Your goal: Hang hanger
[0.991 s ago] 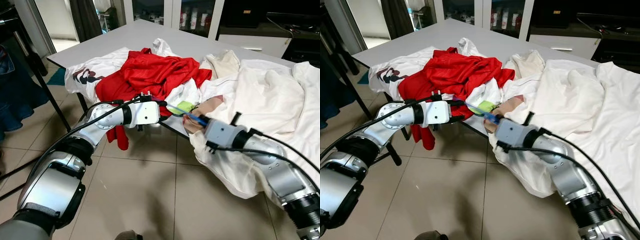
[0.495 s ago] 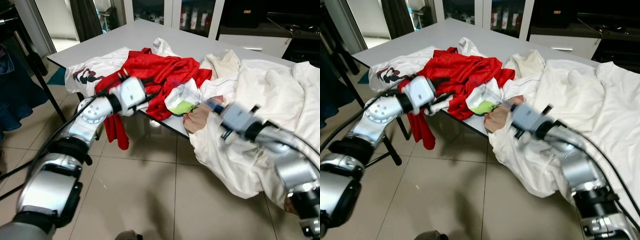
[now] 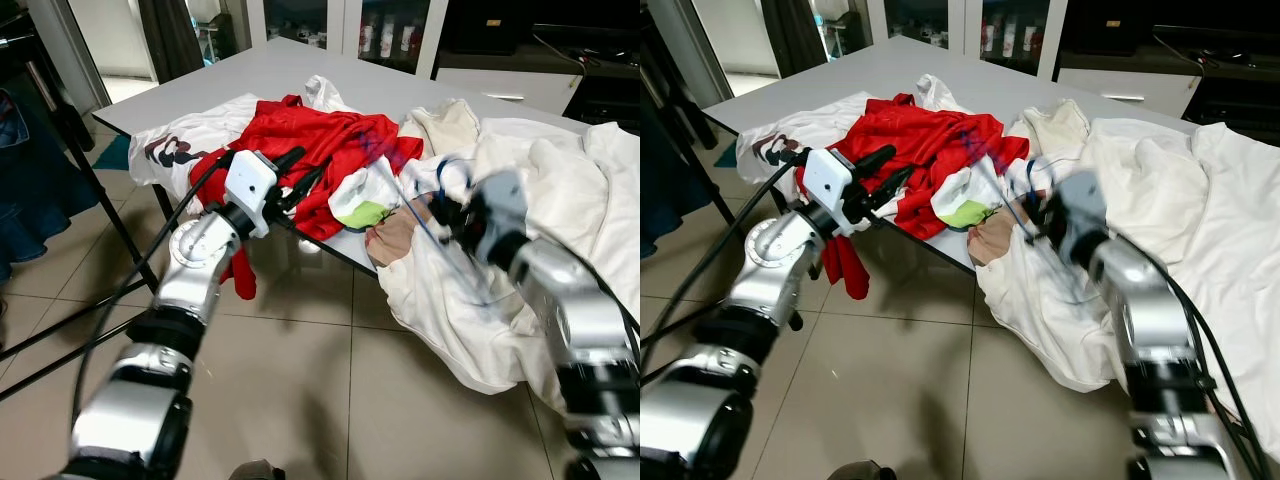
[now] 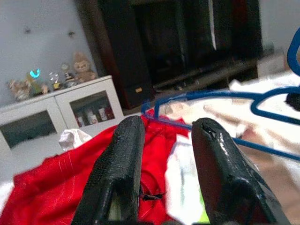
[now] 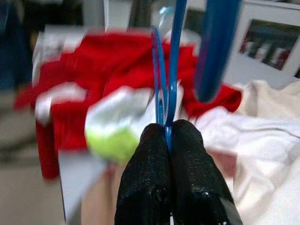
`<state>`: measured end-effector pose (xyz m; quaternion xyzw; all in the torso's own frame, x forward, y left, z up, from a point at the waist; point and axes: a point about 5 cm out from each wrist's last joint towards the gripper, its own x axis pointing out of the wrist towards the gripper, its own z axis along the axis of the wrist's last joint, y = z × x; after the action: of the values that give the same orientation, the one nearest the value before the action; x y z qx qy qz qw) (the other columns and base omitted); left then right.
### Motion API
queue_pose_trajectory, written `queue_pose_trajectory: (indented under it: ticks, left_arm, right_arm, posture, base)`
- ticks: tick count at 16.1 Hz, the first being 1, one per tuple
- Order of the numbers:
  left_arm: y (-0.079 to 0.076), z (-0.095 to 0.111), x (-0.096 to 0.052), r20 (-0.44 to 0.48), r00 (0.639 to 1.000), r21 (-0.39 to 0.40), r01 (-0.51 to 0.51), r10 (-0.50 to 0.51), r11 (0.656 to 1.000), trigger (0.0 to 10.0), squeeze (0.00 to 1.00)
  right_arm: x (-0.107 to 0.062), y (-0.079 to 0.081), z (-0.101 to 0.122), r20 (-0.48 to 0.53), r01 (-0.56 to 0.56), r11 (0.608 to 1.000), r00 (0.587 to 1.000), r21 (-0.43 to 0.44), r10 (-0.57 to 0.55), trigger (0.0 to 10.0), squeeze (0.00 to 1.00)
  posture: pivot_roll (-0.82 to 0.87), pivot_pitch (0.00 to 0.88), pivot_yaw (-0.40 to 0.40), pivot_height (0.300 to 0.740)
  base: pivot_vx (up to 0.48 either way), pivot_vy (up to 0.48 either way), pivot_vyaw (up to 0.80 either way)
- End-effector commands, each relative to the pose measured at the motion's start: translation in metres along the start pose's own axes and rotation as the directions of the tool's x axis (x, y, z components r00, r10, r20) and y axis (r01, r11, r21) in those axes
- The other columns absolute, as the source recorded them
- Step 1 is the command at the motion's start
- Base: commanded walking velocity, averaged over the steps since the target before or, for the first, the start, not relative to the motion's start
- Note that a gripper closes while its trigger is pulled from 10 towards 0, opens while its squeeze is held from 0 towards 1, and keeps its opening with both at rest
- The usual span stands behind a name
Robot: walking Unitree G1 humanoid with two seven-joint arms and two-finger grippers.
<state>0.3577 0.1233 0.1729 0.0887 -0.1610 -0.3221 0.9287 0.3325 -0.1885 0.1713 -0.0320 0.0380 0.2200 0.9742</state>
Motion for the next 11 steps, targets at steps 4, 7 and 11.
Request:
queue_pose_trajectory:
  ticks: [4,7,11]
  left_arm:
    - [-0.002,-0.003,-0.008,-0.010,0.998,-0.093,-0.062,0.061,0.994,10.0,0.00]
    - [-0.019,-0.010,-0.017,-0.028,0.994,-0.197,-0.110,0.106,0.974,10.0,0.00]
    - [-0.030,-0.016,-0.027,-0.062,0.982,-0.239,-0.190,0.180,0.952,10.0,0.00]
  right_arm:
    - [0.005,-0.010,0.005,0.025,0.068,0.984,0.997,0.163,-0.073,10.0,0.00]
    - [0.014,-0.005,0.009,0.036,0.026,0.959,0.999,0.281,-0.037,10.0,0.00]
    - [0.016,-0.005,0.011,0.054,0.046,0.961,0.997,0.273,-0.062,10.0,0.00]
  posture:
    - [0.11,0.000,0.013,0.740]
    - [0.14,0.000,0.006,0.740]
    - [0.17,0.000,0.002,0.740]
  base:
    - [0.000,0.000,0.00]
    - [0.000,0.000,0.00]
    - [0.000,0.000,0.00]
